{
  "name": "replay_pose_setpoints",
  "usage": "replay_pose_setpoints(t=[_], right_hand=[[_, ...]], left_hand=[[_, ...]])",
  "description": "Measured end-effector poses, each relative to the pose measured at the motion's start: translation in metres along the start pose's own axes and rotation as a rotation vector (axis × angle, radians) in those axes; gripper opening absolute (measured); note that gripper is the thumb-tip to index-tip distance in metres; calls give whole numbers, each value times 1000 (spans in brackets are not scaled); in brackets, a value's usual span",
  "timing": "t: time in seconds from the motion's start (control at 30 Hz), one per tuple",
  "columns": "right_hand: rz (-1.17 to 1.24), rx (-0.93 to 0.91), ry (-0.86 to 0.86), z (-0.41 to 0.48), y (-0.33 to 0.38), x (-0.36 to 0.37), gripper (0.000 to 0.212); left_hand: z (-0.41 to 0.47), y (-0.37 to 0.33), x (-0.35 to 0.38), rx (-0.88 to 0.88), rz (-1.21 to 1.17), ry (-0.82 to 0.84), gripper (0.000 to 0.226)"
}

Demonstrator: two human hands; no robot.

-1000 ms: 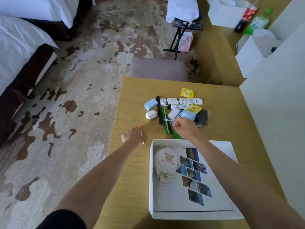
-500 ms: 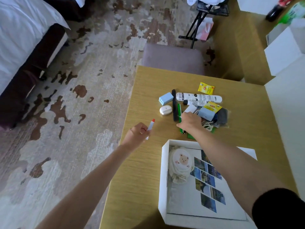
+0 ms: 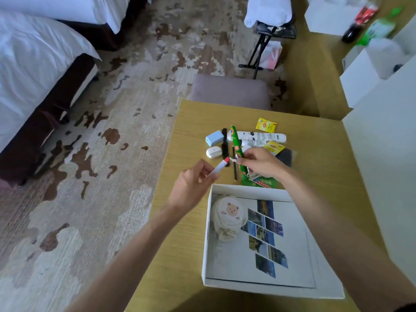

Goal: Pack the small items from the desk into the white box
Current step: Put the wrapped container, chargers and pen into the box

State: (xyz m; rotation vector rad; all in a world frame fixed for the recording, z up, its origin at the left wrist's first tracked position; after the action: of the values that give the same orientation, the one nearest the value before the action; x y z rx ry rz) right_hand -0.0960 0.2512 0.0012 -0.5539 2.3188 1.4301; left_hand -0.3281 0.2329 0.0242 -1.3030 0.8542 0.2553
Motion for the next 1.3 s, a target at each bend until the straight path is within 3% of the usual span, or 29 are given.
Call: replay_pose_setpoints(t=[0.17, 0.37, 0.63, 0.9, 1.13, 1.3], right_hand=[[59, -177, -41, -89, -22, -30, 10], [59, -109, 14, -155, -81, -38, 13], [-567, -119, -20, -172, -122, -15, 15], [-787, -184, 114, -161, -130, 14, 14], [-778, -336, 172, -148, -129, 25, 6], [-634, -386, 139, -136, -117, 15, 7]], left_hand=[[-26, -52, 41, 239, 226, 122, 14], [-56, -67, 108, 341, 535, 255, 13], [-76, -64, 157, 267, 807, 442, 13], [-90, -65, 140, 272, 752, 322, 24], [-103, -57, 99, 200, 673, -21, 26], [-90, -58, 87, 193, 641, -126, 21]])
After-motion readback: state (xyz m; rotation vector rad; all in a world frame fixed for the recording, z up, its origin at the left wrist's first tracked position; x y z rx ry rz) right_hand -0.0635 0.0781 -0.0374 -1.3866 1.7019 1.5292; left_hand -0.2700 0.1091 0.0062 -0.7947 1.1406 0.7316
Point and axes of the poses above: each hand's wrist, its own z-axis towards the middle knuckle, its own x-axis out of the palm, y = z × x, the point moved 4 cm from there along z, towards the middle knuckle, and after that the axes turned 11 degrees about z, right-handed, at the moved point
